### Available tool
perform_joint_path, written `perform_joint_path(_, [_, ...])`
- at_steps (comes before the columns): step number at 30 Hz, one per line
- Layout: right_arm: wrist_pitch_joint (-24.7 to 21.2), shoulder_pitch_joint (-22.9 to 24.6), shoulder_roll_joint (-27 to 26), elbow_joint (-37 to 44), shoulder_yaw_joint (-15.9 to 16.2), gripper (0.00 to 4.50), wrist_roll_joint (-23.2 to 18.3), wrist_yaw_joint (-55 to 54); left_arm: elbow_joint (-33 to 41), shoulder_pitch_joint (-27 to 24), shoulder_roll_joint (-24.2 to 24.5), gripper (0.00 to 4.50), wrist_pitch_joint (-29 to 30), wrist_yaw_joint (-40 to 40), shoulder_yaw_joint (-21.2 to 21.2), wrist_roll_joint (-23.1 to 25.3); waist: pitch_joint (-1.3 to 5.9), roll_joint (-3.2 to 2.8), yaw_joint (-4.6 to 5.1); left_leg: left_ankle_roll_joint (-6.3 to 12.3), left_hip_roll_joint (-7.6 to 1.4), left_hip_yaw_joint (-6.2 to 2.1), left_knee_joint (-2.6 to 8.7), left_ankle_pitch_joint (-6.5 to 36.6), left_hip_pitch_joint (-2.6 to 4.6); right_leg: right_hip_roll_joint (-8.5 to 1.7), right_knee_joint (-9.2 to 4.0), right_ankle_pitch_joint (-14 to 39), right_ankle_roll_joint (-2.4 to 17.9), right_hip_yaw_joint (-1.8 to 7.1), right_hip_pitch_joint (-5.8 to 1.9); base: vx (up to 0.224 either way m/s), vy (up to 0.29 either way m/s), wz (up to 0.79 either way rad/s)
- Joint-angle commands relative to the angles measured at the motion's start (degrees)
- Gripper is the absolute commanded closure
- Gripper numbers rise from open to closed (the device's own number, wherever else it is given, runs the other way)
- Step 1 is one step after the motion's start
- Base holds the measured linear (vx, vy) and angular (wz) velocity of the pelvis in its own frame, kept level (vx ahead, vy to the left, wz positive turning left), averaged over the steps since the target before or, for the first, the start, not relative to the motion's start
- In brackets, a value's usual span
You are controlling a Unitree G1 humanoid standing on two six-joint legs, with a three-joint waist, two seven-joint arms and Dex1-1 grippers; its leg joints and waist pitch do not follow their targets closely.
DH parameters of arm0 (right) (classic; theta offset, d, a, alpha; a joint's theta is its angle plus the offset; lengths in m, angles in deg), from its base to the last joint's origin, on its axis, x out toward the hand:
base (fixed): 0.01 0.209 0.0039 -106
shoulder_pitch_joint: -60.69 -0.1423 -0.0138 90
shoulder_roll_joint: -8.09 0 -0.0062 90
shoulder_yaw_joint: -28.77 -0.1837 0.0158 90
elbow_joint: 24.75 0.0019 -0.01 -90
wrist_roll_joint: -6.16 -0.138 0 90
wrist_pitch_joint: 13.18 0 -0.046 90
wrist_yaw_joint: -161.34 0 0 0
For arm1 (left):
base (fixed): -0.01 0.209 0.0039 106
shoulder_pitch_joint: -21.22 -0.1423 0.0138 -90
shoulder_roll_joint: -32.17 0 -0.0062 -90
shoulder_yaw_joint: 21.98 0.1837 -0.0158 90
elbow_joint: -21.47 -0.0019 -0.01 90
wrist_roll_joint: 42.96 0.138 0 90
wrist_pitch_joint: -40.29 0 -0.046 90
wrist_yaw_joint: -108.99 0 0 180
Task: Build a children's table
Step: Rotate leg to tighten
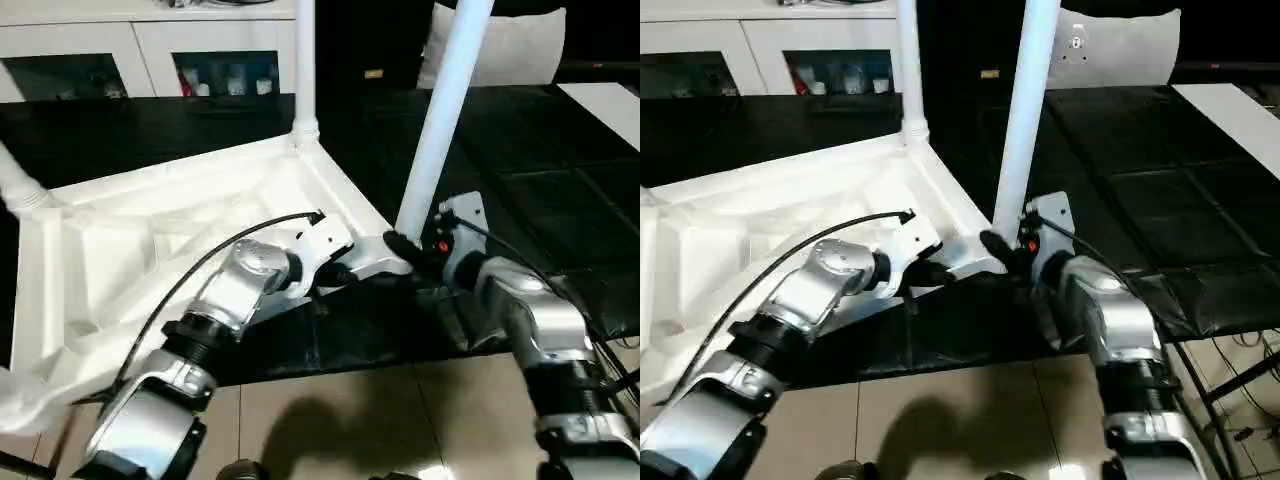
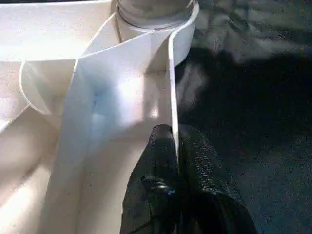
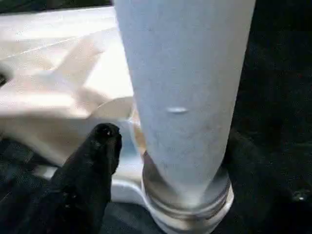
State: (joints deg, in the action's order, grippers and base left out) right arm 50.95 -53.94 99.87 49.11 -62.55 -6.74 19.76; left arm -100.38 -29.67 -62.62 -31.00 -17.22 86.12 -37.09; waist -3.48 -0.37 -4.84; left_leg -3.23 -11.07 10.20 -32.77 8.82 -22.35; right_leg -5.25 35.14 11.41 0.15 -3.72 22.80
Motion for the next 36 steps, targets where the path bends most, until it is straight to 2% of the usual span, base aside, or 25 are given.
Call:
perform_joint_path(1, [0.82,0.54,1.56,2.57,1.75,0.77,-1.84,6.44,2.32,-0.01,1.24,4.5,-3.13,4.23,1.2,-0.95,3.97,0.17,-0.21,4.09,-1.89,-0.35,2.99,9.4,1.2,-2.86,-3.88,1.88,13.94,2.29,-3.24,0.0,0.0,0.0])
perform_joint_path(4, [2.57,1.41,6.08,3.46,3.1,0.54,-1.43,13.18,2.53,-0.54,3.74,4.5,-5.25,9.16,2.25,-1.51,3.82,0.19,-0.36,3.98,-1.87,-0.37,3.01,9.96,1.16,-2.83,-3.87,2.19,13.9,2.26,-3.19,0.0,0.0,0.0])
perform_joint_path(5, [2.66,1.46,6.45,3.5,3.21,0.46,-1.44,13.64,2.52,-0.57,3.97,4.5,-5.58,9.56,2.36,-1.51,3.9,0.08,-0.55,4.06,-1.98,-0.35,2.95,9.85,1.34,-2.92,-3.81,1.94,14.17,2.3,-3.11,0.0,0.0,0.0])
perform_joint_path(6, [3.2,1.58,7.95,3.59,3.7,0.46,-1.41,15.63,2.39,-0.61,4.9,4.5,-6.87,11.22,2.78,-1.51,3.88,0.26,-0.53,4.16,-1.97,-0.3,2.95,9.51,1.29,-2.84,-3.73,1.43,14.5,2.27,-3.07,0.0,0.0,0.0])
perform_joint_path(7, [3.58,1.55,8.64,3.52,3.99,0.25,-1.41,16.56,2.23,-0.54,5.33,4.5,-7.48,11.98,2.98,-1.56,3.87,0.25,-0.6,4.27,-1.99,-0.31,2.96,9.36,1.27,-2.83,-3.68,1.32,14.72,2.24,-3.06,0.0,0.0,0.0])
perform_joint_path(10, [2.47,1.83,10.83,4.2,4.9,0.25,-3.13,21.87,1.78,-0.49,6.6,4.5,-10.17,15.0,3.51,-2.04,3.95,0.11,-0.91,4.56,-2.05,-0.31,2.84,8.83,1.26,-2.93,-3.5,0.66,15.07,2.25,-3.06,0.0,0.0,0.0])
perform_joint_path(12, [2.11,1.97,12.85,4.63,5.98,0.59,-4.29,27.05,1.69,-0.58,8.23,4.5,-12.51,18.81,4.23,-2.47,4.11,0.06,-1.46,5.08,-2.11,-0.33,2.66,8.73,1.21,-2.92,-3.38,-0.1,15.45,2.12,-3.23,0.0,0.0,0.0])
perform_joint_path(14, [1.91,1.73,13.71,4.51,6.48,0.62,-5.11,29.95,1.63,-0.51,9.53,4.5,-13.8,21.6,5.07,-2.44,4.02,0.14,-1.7,5.37,-2.17,-0.24,2.67,8.72,1.19,-2.91,-3.28,-0.36,15.65,2.12,-3.04,0.0,0.0,0.0])
perform_joint_path(15, [1.67,1.55,14.06,4.42,6.85,0.93,-5.41,31.31,1.58,-0.4,10.17,4.5,-14.48,22.87,5.54,-2.31,4.0,0.26,-1.85,5.23,-2.21,-0.2,2.69,9.23,1.27,-2.99,-3.38,0.62,15.68,2.11,-2.91,0.0,0.0,0.0])
perform_joint_path(17, [1.53,1.37,14.58,4.24,7.64,0.93,-5.9,33.57,1.63,-0.31,11.22,4.5,-15.5,25.1,6.36,-2.14,3.94,0.13,-2.01,4.91,-2.3,-0.26,2.78,9.98,1.28,-3.11,-3.44,2.22,15.59,2.1,-2.89,0.0,0.0,0.0])
perform_joint_path(18, [1.56,1.35,14.7,4.24,7.97,1.01,-6.05,34.34,1.73,-0.34,11.6,4.5,-15.93,26.0,6.66,-2.14,3.96,0.35,-2.08,4.3,-2.4,-0.24,2.85,10.2,1.36,-3.05,-3.4,2.83,15.51,2.15,-2.81,0.0,0.0,0.0])
perform_joint_path(19, [1.34,1.39,14.89,4.39,8.53,1.21,-6.35,35.51,1.89,-0.43,12.06,4.5,-16.51,27.34,7.01,-2.28,3.95,0.19,-2.24,4.11,-2.4,-0.31,2.89,10.36,1.36,-3.12,-3.35,3.27,15.5,2.11,-2.77,0.0,0.0,0.0])
perform_joint_path(21, [1.0,1.61,15.11,4.85,9.2,1.32,-6.65,36.63,2.16,-0.56,12.39,4.5,-17.05,28.41,7.23,-2.49,3.94,0.17,-2.26,3.81,-2.42,-0.27,2.92,10.62,1.38,-3.14,-3.37,3.62,15.48,2.15,-2.72,0.0,0.0,0.0])
perform_joint_path(25, [-0.03,1.85,15.46,5.27,9.88,1.6,-7.51,38.25,2.33,-0.51,12.65,4.5,-17.63,29.28,7.45,-2.81,3.83,0.24,-2.53,3.29,-2.43,-0.29,2.99,11.72,1.43,-3.22,-3.54,5.14,14.9,2.25,-2.64,0.0,0.0,0.0])
perform_joint_path(26, [-0.41,1.96,15.57,5.46,10.07,1.81,-7.73,38.86,2.18,-0.46,12.63,4.5,-17.85,29.51,7.39,-2.82,3.85,0.27,-2.62,3.13,-2.42,-0.3,2.99,11.76,1.39,-3.26,-3.56,5.67,14.73,2.26,-2.66,0.0,0.0,0.0])
perform_joint_path(28, [-0.67,2.12,15.68,5.73,10.2,1.81,-7.88,39.24,1.99,-0.4,12.63,4.5,-18.11,29.63,7.36,-2.81,3.89,0.29,-2.78,3.07,-2.4,-0.31,2.94,11.33,1.34,-3.24,-3.51,5.45,14.61,2.27,-2.63,0.0,0.0,0.0])
perform_joint_path(33, [-1.63,3.02,16.17,7.0,10.62,2.22,-8.33,40.05,1.59,-0.34,12.52,4.5,-18.1,29.9,7.06,-3.14,3.97,0.35,-3.01,3.28,-2.36,-0.27,2.84,10.12,1.34,-3.24,-3.38,4.29,14.52,2.28,-2.62,0.0,0.0,0.0])
perform_joint_path(36, [-5.47,3.43,14.88,8.42,9.47,2.33,-10.88,38.44,2.43,-0.87,11.77,4.5,-14.95,28.69,6.16,-4.27,3.92,0.3,-2.99,3.05,-2.36,-0.29,2.94,10.61,1.37,-3.2,-3.42,5.28,14.48,2.25,-2.61,0.0,0.0,0.0])
